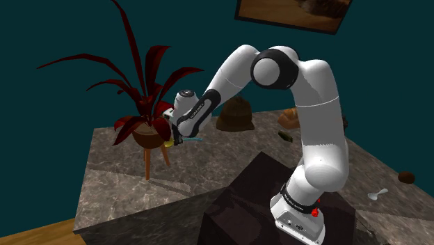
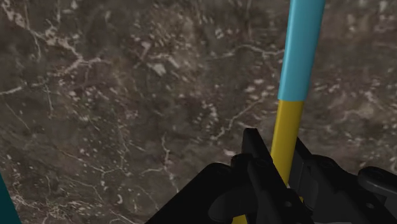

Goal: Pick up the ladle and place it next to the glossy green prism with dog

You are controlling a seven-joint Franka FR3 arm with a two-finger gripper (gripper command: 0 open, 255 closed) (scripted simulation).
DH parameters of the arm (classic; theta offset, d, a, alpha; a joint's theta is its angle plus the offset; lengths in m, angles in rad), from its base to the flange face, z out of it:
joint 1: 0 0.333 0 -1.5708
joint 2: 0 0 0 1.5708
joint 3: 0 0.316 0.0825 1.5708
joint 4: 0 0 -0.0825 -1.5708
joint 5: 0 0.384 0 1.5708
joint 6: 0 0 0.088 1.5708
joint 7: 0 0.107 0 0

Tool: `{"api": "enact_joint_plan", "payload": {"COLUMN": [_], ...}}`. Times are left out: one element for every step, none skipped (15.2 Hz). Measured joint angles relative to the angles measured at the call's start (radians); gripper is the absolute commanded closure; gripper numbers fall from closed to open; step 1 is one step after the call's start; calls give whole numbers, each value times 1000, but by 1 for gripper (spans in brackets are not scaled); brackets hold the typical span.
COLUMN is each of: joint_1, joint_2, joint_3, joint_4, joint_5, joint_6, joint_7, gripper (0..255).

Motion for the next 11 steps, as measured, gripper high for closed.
{"api": "enact_joint_plan", "payload": {"joint_1": [-3, -4, -4, -7, -8, -9, -9, -9, -10, -12, -15], "joint_2": [-13, -23, -35, -48, -62, -74, -86, -98, -110, -120, -131], "joint_3": [2, 3, 5, 7, 9, 10, 12, 13, 15, 17, 18], "joint_4": [-4, -9, -11, -13, -17, -20, -21, -24, -26, -29, -29], "joint_5": [1, 2, 3, 5, 7, 8, 9, 10, 12, 14, 16], "joint_6": [-8, -15, -25, -35, -45, -54, -65, -74, -83, -92, -102], "joint_7": [-3, -4, -4, -7, -9, -10, -11, -11, -13, -15, -18], "gripper": [255, 255, 255, 255, 255, 255, 255, 255, 255, 255, 255]}}
